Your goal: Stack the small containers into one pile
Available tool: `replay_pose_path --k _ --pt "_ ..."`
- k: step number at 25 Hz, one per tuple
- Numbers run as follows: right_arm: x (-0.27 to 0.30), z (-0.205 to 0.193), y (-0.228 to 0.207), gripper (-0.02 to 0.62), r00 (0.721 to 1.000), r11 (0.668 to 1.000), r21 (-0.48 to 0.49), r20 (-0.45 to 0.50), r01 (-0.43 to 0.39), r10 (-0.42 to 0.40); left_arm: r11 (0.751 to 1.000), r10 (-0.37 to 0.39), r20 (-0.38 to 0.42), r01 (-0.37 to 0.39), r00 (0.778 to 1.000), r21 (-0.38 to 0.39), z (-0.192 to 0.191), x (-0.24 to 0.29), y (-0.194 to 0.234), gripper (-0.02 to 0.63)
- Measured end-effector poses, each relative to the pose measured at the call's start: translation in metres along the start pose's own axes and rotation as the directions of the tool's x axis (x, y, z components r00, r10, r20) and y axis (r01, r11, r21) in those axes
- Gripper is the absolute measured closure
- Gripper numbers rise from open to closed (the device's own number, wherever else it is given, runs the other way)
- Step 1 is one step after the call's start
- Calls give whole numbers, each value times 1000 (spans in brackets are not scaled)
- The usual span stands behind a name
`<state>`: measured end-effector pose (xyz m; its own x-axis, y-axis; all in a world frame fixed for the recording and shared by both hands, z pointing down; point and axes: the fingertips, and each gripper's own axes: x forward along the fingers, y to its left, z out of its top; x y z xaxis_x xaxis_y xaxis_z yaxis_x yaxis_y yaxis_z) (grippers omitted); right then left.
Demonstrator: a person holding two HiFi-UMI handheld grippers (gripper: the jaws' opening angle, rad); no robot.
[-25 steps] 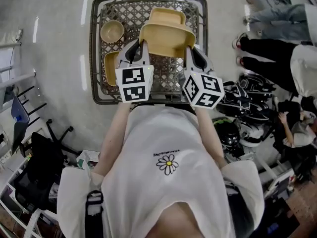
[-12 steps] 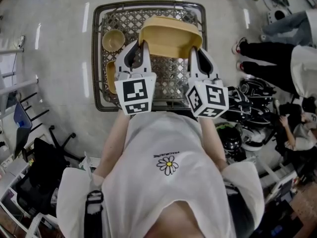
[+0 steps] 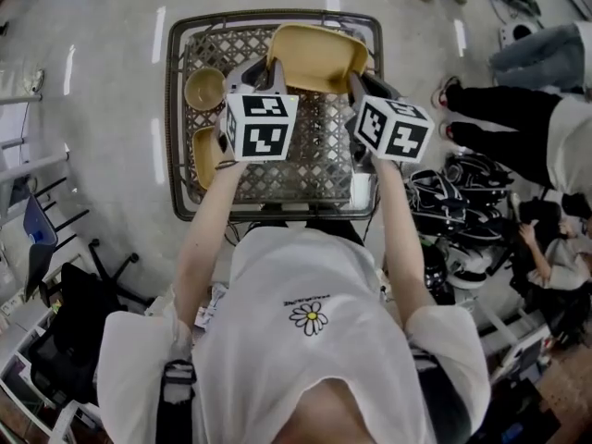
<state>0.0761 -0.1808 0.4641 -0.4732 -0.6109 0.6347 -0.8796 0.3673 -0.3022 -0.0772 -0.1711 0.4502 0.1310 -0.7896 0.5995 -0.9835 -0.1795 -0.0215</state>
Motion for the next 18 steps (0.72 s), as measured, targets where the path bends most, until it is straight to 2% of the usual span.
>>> replay_pose_path --k 3,6,10,12,18 --pt "29 -10 -13 541 995 1000 19 -102 12 -10 1000 -26 -101 26 995 1 -15 31 3 551" --pt "58 -25 -23 540 979 1000 28 -202 12 -6 999 -48 -198 43 979 -27 -35 58 8 551" --pt "94 -54 -38 540 940 996 90 -337 -14 44 997 -71 -325 62 943 -39 -71 92 9 548" --pt "104 -66 -44 540 919 996 94 -392 -2 38 997 -78 -370 69 926 -38 -83 103 8 545" --pt "117 -83 -48 538 879 997 75 -476 24 15 995 -98 -487 70 868 -75 -113 119 7 541"
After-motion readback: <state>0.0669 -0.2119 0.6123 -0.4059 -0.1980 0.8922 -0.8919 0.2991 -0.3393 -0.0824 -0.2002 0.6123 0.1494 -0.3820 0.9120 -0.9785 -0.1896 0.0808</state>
